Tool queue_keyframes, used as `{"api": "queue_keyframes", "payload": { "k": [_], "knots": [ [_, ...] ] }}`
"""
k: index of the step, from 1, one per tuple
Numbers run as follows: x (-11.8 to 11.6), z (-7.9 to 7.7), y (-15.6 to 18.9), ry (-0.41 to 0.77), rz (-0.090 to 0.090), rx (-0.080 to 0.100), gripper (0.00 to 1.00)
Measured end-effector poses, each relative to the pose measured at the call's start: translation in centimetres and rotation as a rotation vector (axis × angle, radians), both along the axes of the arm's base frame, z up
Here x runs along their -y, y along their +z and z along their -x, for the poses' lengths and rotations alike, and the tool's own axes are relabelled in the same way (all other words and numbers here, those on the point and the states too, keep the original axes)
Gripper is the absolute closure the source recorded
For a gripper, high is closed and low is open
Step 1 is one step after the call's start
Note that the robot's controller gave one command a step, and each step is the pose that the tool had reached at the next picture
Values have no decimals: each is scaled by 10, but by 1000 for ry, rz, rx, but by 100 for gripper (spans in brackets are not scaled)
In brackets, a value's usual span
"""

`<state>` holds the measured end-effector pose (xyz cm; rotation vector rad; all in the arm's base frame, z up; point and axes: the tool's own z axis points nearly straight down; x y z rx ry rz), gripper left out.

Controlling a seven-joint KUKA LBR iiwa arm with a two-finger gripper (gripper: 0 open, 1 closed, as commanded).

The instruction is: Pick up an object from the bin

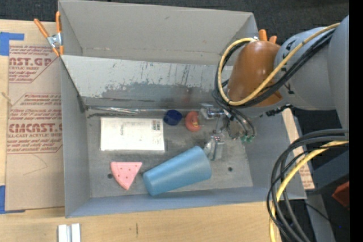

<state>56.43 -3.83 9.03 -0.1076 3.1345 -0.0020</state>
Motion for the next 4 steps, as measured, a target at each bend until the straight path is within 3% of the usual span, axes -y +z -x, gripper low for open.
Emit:
{"api": "queue_keyframes", "payload": {
  "k": [1, 2, 3, 4],
  "knots": [
    [-15, 1, -18, -22, 0, 18, 0],
    [-25, 4, -9, -1, 1, 18, 0],
    [-28, 13, 28, -13, -1, 4, 0],
    [-30, 8, 70, 85, 2, 17, 0]
  ]
}}
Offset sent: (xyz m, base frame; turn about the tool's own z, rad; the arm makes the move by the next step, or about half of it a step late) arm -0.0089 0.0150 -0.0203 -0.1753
